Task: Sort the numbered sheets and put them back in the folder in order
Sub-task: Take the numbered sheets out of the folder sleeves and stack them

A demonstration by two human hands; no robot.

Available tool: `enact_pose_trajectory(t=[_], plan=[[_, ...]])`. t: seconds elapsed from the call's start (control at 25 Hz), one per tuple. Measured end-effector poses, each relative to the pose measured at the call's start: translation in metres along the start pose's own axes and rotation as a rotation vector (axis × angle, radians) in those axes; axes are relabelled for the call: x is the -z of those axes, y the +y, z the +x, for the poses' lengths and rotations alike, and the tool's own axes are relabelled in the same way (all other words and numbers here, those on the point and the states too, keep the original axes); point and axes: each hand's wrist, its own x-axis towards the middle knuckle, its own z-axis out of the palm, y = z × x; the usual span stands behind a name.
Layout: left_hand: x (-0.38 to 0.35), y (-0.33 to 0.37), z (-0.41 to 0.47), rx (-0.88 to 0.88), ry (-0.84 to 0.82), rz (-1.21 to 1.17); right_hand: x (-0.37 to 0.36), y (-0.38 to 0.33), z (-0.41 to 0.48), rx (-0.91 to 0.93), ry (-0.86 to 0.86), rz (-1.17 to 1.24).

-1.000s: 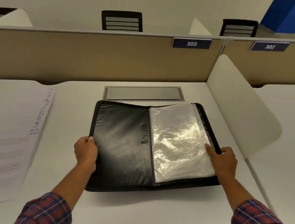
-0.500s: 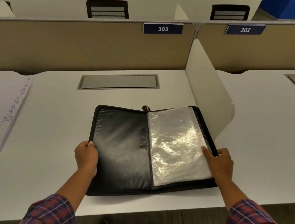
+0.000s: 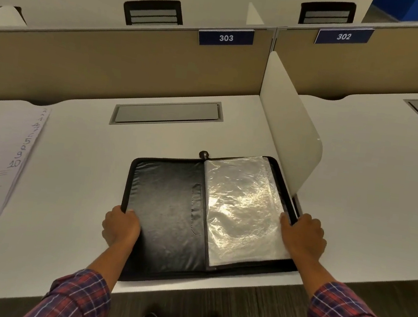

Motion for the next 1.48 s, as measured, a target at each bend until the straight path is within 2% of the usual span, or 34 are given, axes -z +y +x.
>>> enact_pose_trajectory(t=[0.08,0.16,0.32,0.52,0.68,0.92,1.12,1.48], plan=[[0.000,0.002,-0.009,-0.063,0.001,0.198,0.001,-0.007,-0.005,0.058,0.054,0.001],[-0.002,0.003,-0.019,-0.194,-0.028,0.305,-0.001,-0.014,-0.011,0.221,0.088,-0.055],[-0.020,0.001,-0.035,-0.552,-0.093,0.461,-0.017,-0.026,-0.026,0.578,-0.043,-0.201],[-0.037,0.001,-0.054,-0.778,-0.245,0.554,-0.038,-0.041,-0.051,0.703,-0.127,-0.274],[-0.038,-0.011,-0.059,-0.845,-0.297,0.586,-0.048,-0.056,-0.067,0.753,-0.144,-0.294],[-0.015,-0.033,-0.043,-0.857,-0.265,0.616,-0.068,-0.104,-0.099,0.836,-0.127,-0.326],[0.026,-0.064,-0.005,-0.854,-0.235,0.623,-0.089,-0.168,-0.143,0.874,-0.129,-0.311],[0.127,-0.160,0.094,-0.882,-0.196,0.587,-0.153,-0.301,-0.265,0.857,-0.159,-0.283]])
